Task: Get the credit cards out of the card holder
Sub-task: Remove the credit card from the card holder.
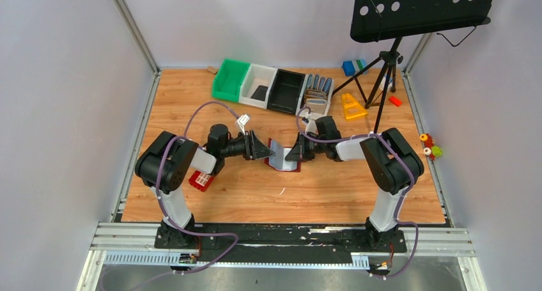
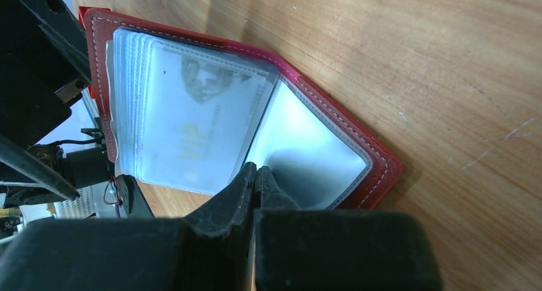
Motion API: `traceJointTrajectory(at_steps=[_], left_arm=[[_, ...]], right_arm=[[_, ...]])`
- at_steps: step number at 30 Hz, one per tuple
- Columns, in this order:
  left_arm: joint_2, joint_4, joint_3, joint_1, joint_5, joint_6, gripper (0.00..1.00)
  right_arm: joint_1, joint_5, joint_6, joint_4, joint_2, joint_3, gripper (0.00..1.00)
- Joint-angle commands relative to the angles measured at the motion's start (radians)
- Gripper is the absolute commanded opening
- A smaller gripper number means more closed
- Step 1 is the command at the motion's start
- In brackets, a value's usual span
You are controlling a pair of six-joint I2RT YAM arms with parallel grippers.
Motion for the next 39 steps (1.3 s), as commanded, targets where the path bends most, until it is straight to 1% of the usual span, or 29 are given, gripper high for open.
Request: traceJointTrajectory(at_steps=[1, 8, 11, 13, 17, 19, 21, 24, 26, 27, 31, 33, 37, 39], left_arm=[[0.011, 0.139, -0.012, -0.005, 0.03, -0.045, 0.64], [0.07, 0.343, -0.023, -0.005, 0.062, -0.178, 0.68], [0.066, 0.353, -0.027, -0.005, 0.061, -0.179, 0.68], [0.062, 0.328, -0.026, -0.005, 0.059, -0.164, 0.68], [0.057, 0.232, -0.01, -0.005, 0.043, -0.112, 0.59], [0.052, 0.192, -0.006, -0.005, 0.036, -0.089, 0.57], [0.045, 0.123, 0.002, -0.005, 0.024, -0.052, 0.57], [0.026, 0.005, 0.018, -0.005, -0.002, 0.014, 0.6], [0.018, -0.044, 0.025, -0.005, -0.015, 0.044, 0.59], [0.016, -0.056, 0.026, -0.006, -0.019, 0.05, 0.58], [0.017, -0.062, 0.029, -0.005, -0.018, 0.054, 0.39], [0.016, -0.06, 0.03, -0.005, -0.016, 0.054, 0.31], [0.011, -0.036, 0.025, -0.005, -0.01, 0.041, 0.28], [0.013, 0.005, 0.019, -0.005, 0.002, 0.02, 0.27]], right_arm=[[0.018, 0.06, -0.063, -0.017, 0.03, 0.014, 0.0], [0.027, 0.039, -0.072, -0.005, 0.049, 0.022, 0.0], [0.028, 0.045, -0.077, -0.009, 0.046, 0.023, 0.0], [0.03, 0.045, -0.078, -0.009, 0.046, 0.024, 0.0], [0.032, 0.044, -0.08, -0.011, 0.049, 0.026, 0.0], [0.032, 0.045, -0.082, -0.011, 0.047, 0.026, 0.0], [0.035, 0.045, -0.082, -0.011, 0.044, 0.026, 0.0], [0.039, 0.049, -0.084, -0.013, 0.04, 0.026, 0.0], [0.041, 0.051, -0.088, -0.017, 0.037, 0.026, 0.0], [0.041, 0.052, -0.088, -0.018, 0.034, 0.026, 0.0], [0.043, 0.052, -0.087, -0.02, 0.029, 0.026, 0.0], [0.043, 0.052, -0.089, -0.021, 0.03, 0.026, 0.0], [0.043, 0.052, -0.091, -0.022, 0.027, 0.026, 0.0], [0.043, 0.053, -0.091, -0.024, 0.027, 0.026, 0.0]])
